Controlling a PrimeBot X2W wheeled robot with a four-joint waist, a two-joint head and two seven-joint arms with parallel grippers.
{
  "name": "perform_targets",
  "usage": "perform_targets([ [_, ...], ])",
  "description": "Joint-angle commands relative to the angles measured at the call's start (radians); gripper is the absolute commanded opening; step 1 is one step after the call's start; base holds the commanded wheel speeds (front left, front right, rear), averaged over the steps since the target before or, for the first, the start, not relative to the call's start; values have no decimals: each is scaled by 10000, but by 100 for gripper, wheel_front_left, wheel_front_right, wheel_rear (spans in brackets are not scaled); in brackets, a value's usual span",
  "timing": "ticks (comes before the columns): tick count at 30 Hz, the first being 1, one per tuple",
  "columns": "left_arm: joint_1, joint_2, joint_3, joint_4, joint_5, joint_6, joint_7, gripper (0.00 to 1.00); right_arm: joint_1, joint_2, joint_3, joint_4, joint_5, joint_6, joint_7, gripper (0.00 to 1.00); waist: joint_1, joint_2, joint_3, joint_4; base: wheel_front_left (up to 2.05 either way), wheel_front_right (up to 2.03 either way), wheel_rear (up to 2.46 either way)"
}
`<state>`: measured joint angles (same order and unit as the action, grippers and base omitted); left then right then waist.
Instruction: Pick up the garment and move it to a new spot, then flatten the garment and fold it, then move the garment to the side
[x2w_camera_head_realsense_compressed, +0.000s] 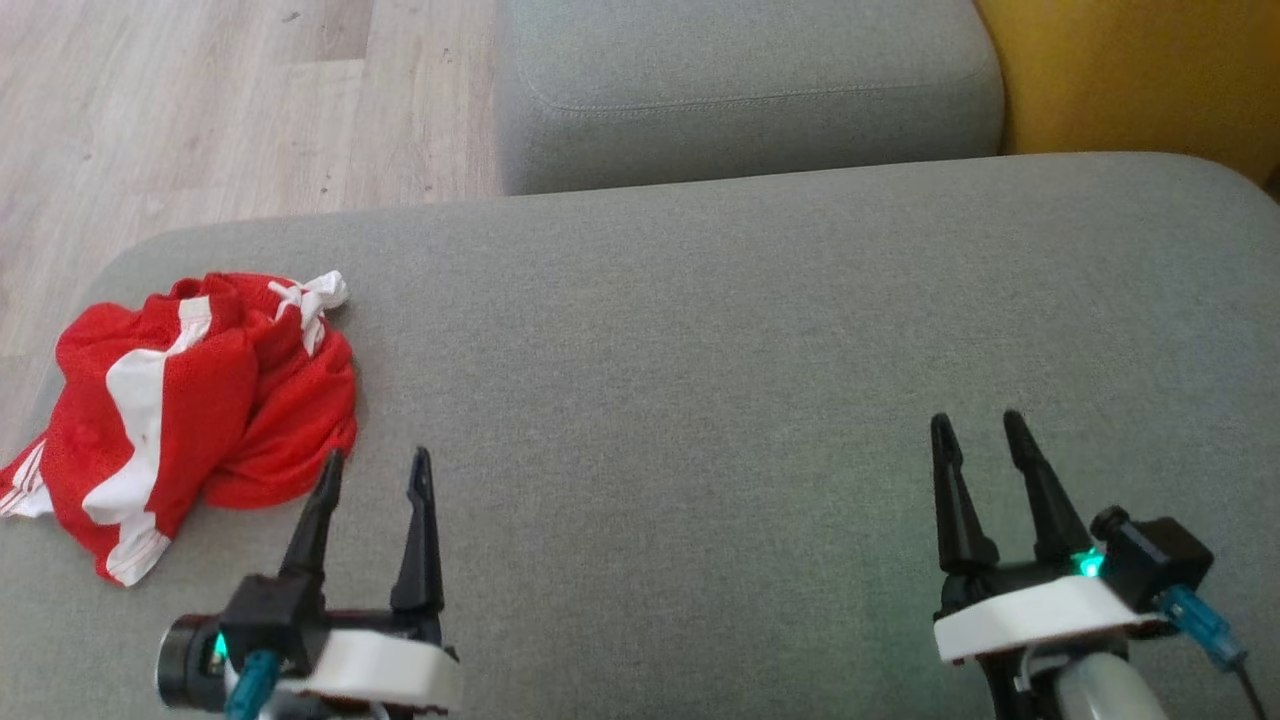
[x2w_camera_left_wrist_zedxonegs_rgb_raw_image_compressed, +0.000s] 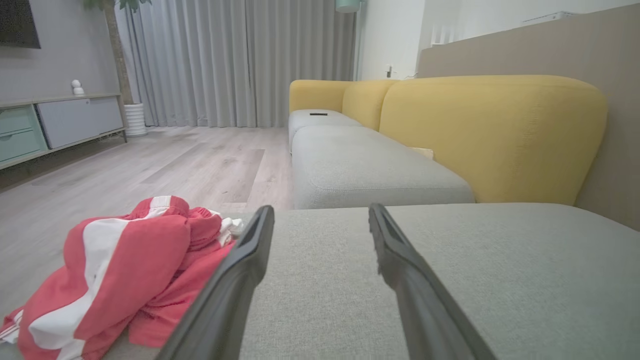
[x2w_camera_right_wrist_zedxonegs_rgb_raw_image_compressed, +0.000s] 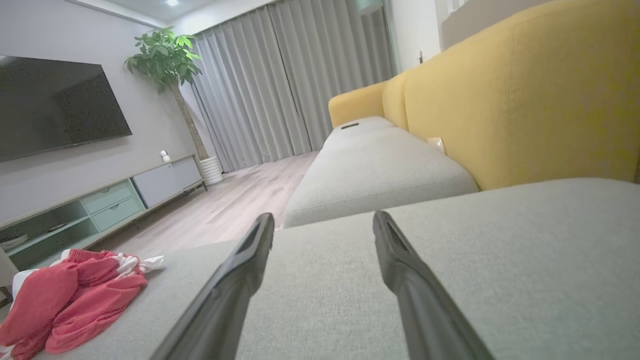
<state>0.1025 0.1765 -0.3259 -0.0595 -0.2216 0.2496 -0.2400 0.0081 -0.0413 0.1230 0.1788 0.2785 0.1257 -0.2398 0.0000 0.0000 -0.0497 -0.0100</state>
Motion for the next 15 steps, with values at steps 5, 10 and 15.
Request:
perform_targets([
  [5, -44, -525, 867, 117, 834, -884, -218, 100, -355, -89, 270, 801, 683, 50, -220, 100, 0, 0, -41, -19, 0, 0, 0],
  [10, 6, -811, 1226, 415, 1180, -1316, -218, 100, -556, -89, 264, 1066, 623, 50, -220, 100, 0, 0, -30, -77, 0, 0, 0],
  [15, 16, -987, 1497, 474, 1391, -1559, -218, 100, -614, -89, 271, 1080, 587, 50, -220, 100, 0, 0, -13, -115, 0, 0, 0],
])
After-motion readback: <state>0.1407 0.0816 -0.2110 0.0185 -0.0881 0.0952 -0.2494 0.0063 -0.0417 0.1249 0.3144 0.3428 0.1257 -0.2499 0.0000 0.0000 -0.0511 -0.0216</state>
